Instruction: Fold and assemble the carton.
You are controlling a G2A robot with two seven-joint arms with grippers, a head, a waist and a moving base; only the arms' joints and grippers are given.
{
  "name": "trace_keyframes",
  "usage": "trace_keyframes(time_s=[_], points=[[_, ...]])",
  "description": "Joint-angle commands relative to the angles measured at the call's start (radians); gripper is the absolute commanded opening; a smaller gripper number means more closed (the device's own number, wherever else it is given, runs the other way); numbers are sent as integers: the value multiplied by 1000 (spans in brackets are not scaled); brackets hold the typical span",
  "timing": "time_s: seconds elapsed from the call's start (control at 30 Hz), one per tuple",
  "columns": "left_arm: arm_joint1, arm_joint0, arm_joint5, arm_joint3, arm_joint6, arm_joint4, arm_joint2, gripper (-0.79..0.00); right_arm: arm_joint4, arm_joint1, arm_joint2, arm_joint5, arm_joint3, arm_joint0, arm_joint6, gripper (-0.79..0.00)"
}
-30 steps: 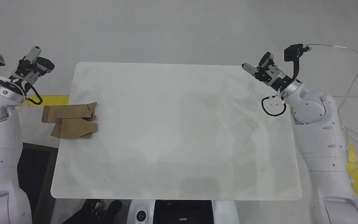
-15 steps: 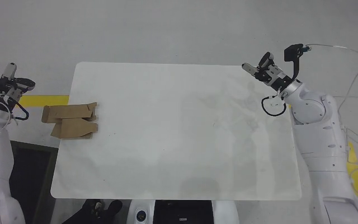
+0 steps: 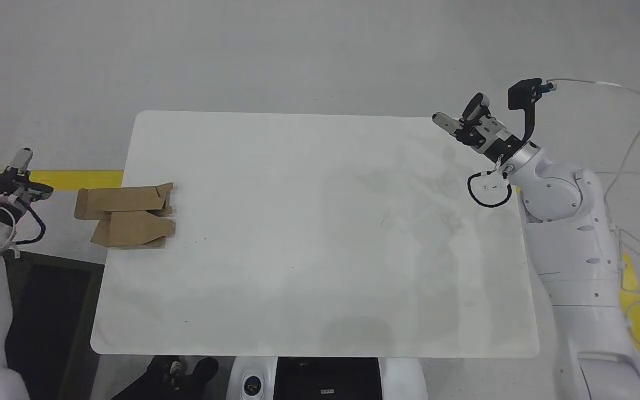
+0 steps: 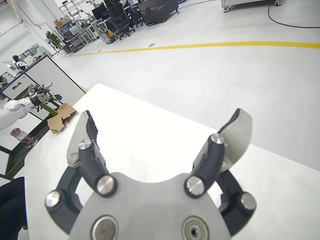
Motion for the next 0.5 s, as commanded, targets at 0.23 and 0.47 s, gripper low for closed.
trace_keyframes(time_s=[0.23, 0.47], points=[[-2, 122, 32, -58, -56, -20, -1, 0, 0, 0, 0, 0, 0, 0, 0, 0], [-6, 184, 30, -104, -103, -26, 14, 0, 0, 0, 0, 0, 0, 0, 0, 0]])
